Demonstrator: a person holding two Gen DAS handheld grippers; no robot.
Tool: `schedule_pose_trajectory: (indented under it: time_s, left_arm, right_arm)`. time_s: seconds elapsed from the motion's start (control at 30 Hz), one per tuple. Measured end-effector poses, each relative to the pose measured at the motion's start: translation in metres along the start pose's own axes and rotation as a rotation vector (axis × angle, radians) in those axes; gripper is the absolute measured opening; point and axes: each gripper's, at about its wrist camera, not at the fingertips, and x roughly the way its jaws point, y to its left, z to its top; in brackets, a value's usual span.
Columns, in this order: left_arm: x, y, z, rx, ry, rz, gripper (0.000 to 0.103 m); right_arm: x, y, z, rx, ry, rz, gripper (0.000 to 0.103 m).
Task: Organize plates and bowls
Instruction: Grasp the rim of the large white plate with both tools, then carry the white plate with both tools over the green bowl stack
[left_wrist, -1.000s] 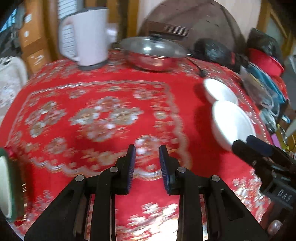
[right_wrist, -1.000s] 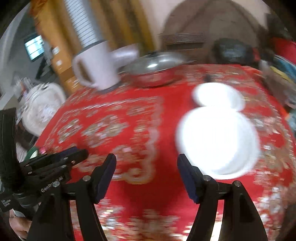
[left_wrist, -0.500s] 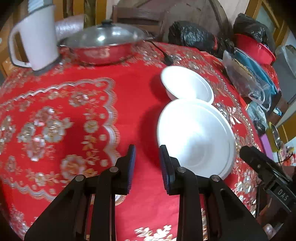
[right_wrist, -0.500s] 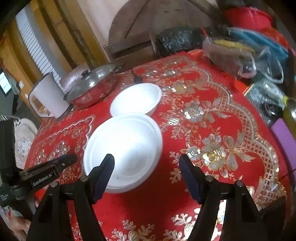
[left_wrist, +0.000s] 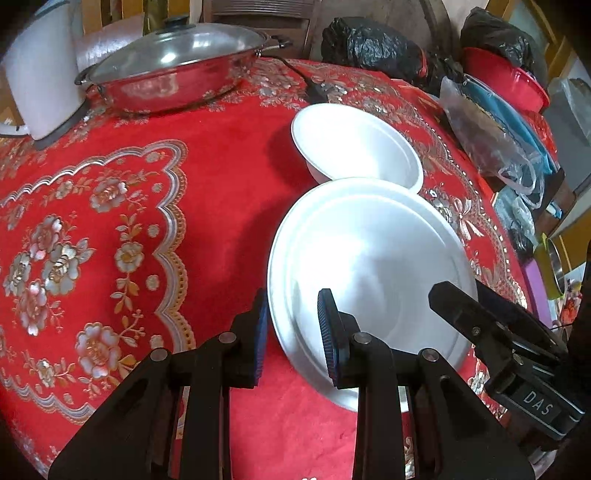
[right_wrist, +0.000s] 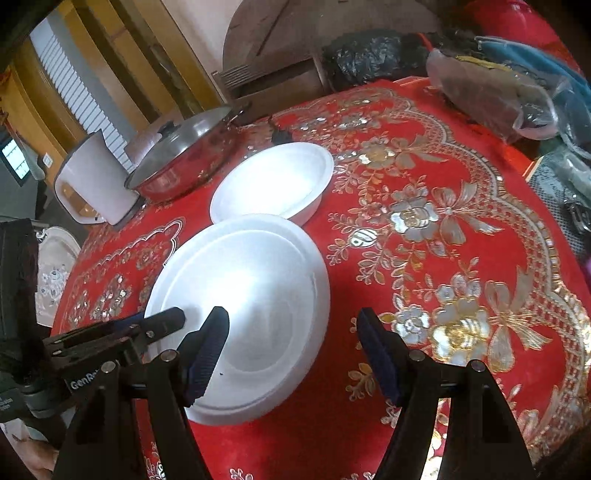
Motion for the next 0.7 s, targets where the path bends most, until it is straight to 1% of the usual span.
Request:
schedule_pose_trajectory:
  time_s: [0.07,0.1,0.13,0.17,0.2,0.23,0.27,0.3,0.33,0.4,0.5,0.57,0.7]
  left_arm:
    - [0.001,0.001,0.000,-0.006,-0.012,-0.003,0.026]
    - [0.002,0.002,0.000,-0.011,-0.020,-0.008,0.026]
    - [0.004,0.002,0.000,-0.005,-0.024,0.002,0.026]
    - [0.005,0.002,0.000,0.001,-0.024,0.013,0.026]
    - [0.007,0.001,0.000,0.008,-0.023,0.024,0.026]
    - [0.008,0.001,0.000,0.013,-0.020,0.023,0.026]
    - [0.010,0.001,0.000,0.015,-0.013,0.017,0.025]
    - [0.012,0.002,-0.001,0.012,-0.008,0.017,0.022]
    - [0.013,0.003,-0.001,0.010,-0.005,0.021,0.019]
    - [0.014,0.004,-0.002,0.010,-0.005,0.034,0.019]
    - [0.013,0.013,-0.004,-0.004,-0.004,0.047,0.019]
    - [0.009,0.019,-0.006,-0.013,-0.005,0.045,0.019]
    - [-0.011,0.035,-0.012,-0.026,-0.033,0.065,0.019]
  right_arm:
    - [0.003,-0.002,0.001,0.012,-0.005,0.021,0.072]
    - [0.004,-0.001,0.002,0.011,-0.007,0.017,0.072]
    - [0.006,0.000,0.002,0.002,-0.006,0.004,0.072]
    - [0.007,0.002,0.002,-0.009,-0.003,-0.009,0.069]
    - [0.009,0.004,0.002,-0.019,-0.001,-0.017,0.062]
    - [0.010,0.005,0.002,-0.022,-0.001,-0.017,0.057]
    - [0.012,0.006,0.002,-0.025,0.001,-0.020,0.047]
    - [0.014,0.008,0.002,-0.033,0.007,-0.028,0.041]
    - [0.015,0.009,0.002,-0.040,0.011,-0.033,0.040]
    - [0.017,0.015,-0.001,-0.064,0.025,-0.030,0.038]
    - [0.014,0.026,-0.005,-0.094,0.015,-0.027,0.038]
    - [0.013,0.032,-0.007,-0.107,0.015,-0.024,0.038]
    - [0.013,0.049,-0.012,-0.132,0.019,-0.004,0.038]
